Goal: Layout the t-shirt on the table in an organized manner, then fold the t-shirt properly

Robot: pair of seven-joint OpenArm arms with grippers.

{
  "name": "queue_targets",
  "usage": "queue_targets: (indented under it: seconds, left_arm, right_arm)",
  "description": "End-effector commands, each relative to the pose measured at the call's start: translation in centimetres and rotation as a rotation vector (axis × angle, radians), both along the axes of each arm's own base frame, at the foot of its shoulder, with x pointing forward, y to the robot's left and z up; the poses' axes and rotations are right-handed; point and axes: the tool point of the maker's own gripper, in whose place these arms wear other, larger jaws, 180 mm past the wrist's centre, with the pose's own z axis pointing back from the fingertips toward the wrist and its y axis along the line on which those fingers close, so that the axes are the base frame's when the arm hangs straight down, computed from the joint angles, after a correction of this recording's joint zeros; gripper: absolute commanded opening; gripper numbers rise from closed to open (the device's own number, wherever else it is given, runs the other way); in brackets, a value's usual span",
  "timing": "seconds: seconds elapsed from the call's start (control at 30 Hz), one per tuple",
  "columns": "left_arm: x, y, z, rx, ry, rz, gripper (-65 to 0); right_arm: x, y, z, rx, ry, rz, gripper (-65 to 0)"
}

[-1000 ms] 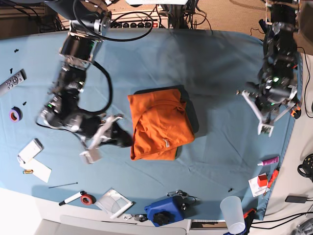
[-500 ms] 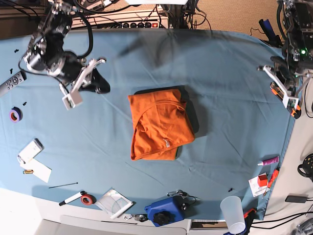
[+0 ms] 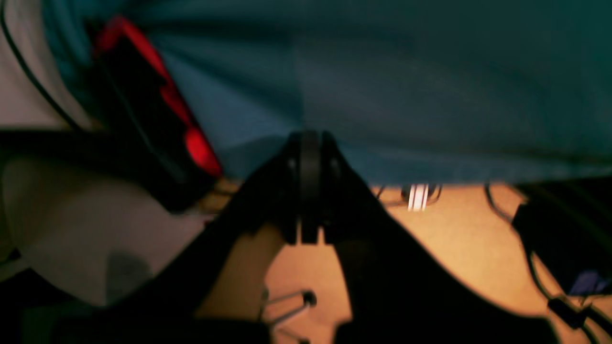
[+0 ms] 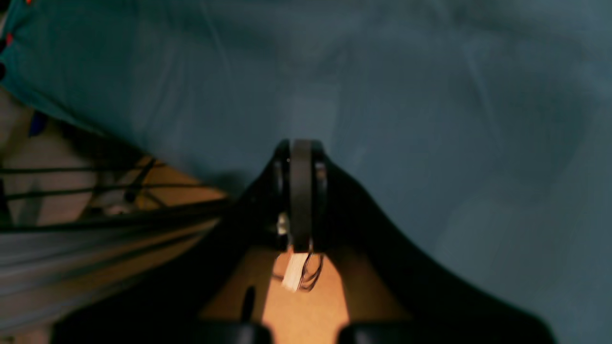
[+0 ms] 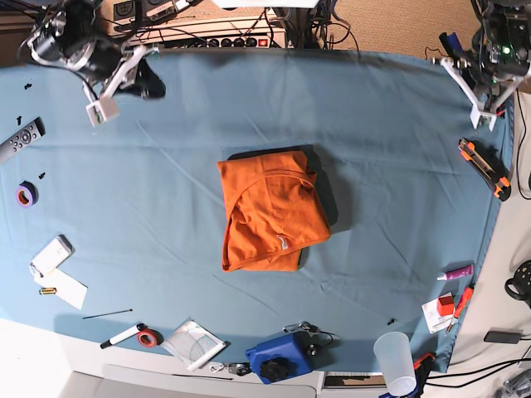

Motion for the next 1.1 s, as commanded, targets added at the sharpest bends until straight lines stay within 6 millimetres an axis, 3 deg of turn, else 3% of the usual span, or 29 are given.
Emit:
queue_targets:
  seconds: [0.0, 0.33, 0.67, 0.87, 1.07]
  left_arm:
    - [-0.3, 0.4, 0.4, 0.021, 0.0, -0.011, -65.0]
    - [-7.7, 1.5, -1.1, 0.081, 0.197, -0.001, -65.0]
    - [-14.9, 0.9, -1.6, 0.057, 0.355, 0.001, -65.0]
    - [-17.6, -1.2, -2.9, -0.022, 0.394, 0.026, -65.0]
    - [-20.0, -2.1, -5.3, -0.1, 0.437, 0.082, -65.0]
  right_arm:
    - [-0.5, 0.0, 0.4, -0.001, -0.01, 0.01, -65.0]
    - [-8.5, -0.2, -2.2, -0.012, 0.229, 0.011, -65.0]
    - [-15.6, -3.1, -4.1, -0.191, 0.464, 0.036, -65.0]
    - [-18.4, -4.1, -5.0, -0.222, 0.562, 0.025, -65.0]
    - [-22.1, -7.5, -7.3, -0.236, 0.724, -0.005, -65.0]
